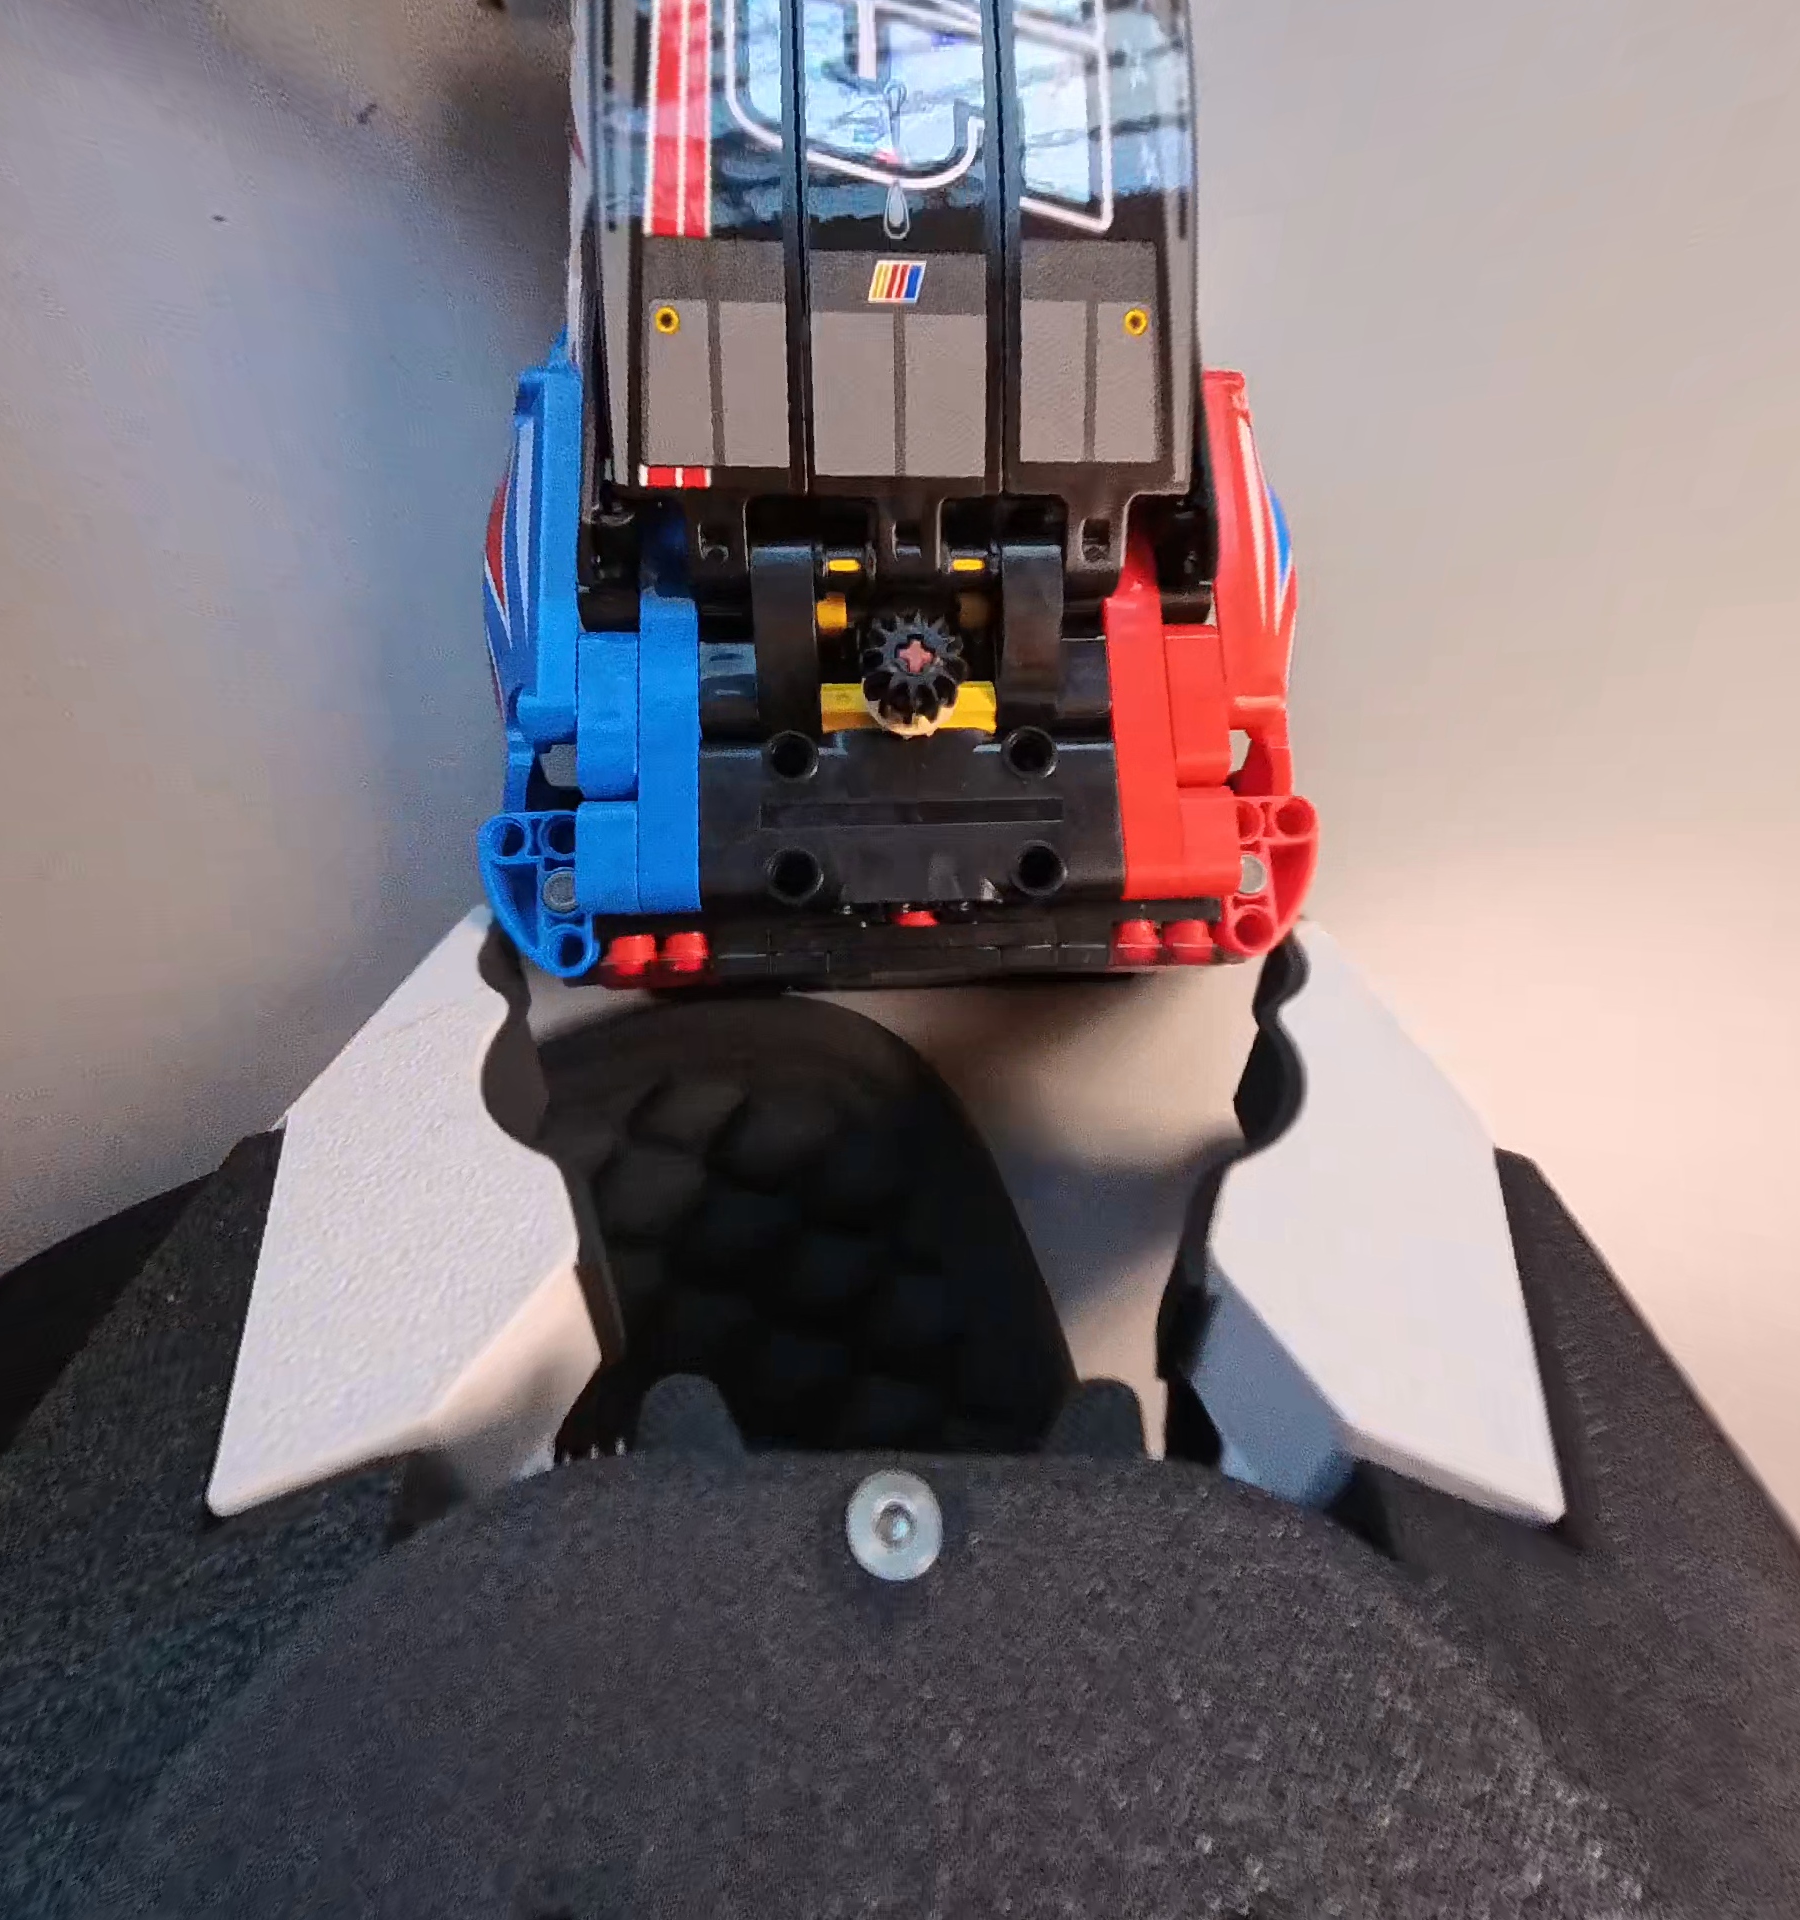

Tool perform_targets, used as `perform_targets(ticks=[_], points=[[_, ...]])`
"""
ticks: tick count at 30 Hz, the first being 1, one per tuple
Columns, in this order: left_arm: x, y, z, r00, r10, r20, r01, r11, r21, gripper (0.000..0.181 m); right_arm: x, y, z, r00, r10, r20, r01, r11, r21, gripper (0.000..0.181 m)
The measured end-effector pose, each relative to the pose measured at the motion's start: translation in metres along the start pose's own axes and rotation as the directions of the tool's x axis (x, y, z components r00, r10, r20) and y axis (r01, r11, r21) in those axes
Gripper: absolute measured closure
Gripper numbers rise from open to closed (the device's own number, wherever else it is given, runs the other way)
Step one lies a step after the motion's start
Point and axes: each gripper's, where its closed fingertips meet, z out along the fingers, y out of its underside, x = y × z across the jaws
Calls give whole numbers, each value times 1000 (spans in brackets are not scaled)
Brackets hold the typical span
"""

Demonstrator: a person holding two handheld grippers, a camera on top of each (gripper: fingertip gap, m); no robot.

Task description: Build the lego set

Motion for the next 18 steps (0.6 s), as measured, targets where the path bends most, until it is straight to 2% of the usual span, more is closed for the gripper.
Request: perform_targets(ticks=[5,11,14,18], points=[[9,-23,18,982,169,-87,-178,978,-110,61,2,-8,1,1000,-26,14,26,999,26,46],[23,-21,47,949,237,-208,-282,933,-224,51,-5,-27,-5,1000,-21,2,21,993,113,48],[29,-24,48,935,264,-238,-318,921,-226,54,-10,-42,-12,998,-58,-29,62,985,160,48],[32,-33,38,920,308,-242,-351,923,-158,58,-15,-60,-24,995,-80,-63,92,969,228,49]])
